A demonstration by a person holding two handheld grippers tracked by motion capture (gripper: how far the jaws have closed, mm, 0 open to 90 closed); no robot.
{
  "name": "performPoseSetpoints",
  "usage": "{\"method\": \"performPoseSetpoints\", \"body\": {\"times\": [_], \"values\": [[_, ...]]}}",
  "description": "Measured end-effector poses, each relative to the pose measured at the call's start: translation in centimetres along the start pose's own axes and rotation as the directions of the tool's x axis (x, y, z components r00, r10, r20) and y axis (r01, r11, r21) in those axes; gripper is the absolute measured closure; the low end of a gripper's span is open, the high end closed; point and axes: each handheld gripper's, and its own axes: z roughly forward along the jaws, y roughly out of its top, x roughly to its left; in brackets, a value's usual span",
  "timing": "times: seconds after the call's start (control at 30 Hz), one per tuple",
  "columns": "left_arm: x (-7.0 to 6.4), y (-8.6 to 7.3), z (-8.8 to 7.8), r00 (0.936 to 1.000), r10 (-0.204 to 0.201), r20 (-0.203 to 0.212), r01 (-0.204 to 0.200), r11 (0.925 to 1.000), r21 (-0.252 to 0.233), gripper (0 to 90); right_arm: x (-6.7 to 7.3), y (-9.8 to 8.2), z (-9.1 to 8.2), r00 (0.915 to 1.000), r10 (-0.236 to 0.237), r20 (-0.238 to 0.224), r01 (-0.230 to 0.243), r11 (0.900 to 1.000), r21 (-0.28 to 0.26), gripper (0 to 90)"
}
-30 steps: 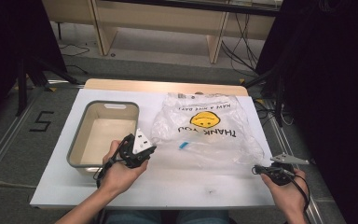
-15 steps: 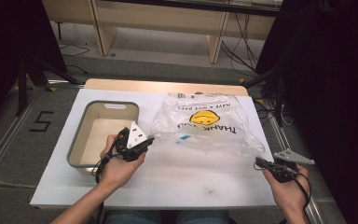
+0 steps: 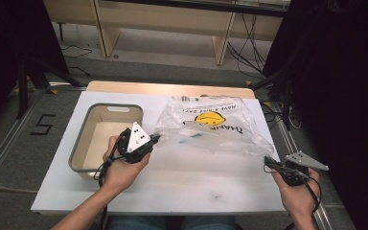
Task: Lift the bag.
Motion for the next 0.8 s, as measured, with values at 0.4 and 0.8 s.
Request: {"method": "performPoseSetpoints", "body": {"times": [0.4, 0.8], "values": [[0.4, 0.8, -0.1, 0.9997, 0.003, -0.022, -0.005, 0.9981, -0.062, 89.1, 0.4, 1.1, -0.4, 0.9998, -0.015, 0.013, 0.016, 0.995, -0.095, 89.7], [0.7, 1.2, -0.2, 0.9987, 0.005, -0.051, -0.011, 0.9925, -0.122, 89.1, 0.4, 1.7, -0.6, 0.9996, -0.021, 0.020, 0.024, 0.988, -0.153, 89.7]]}}
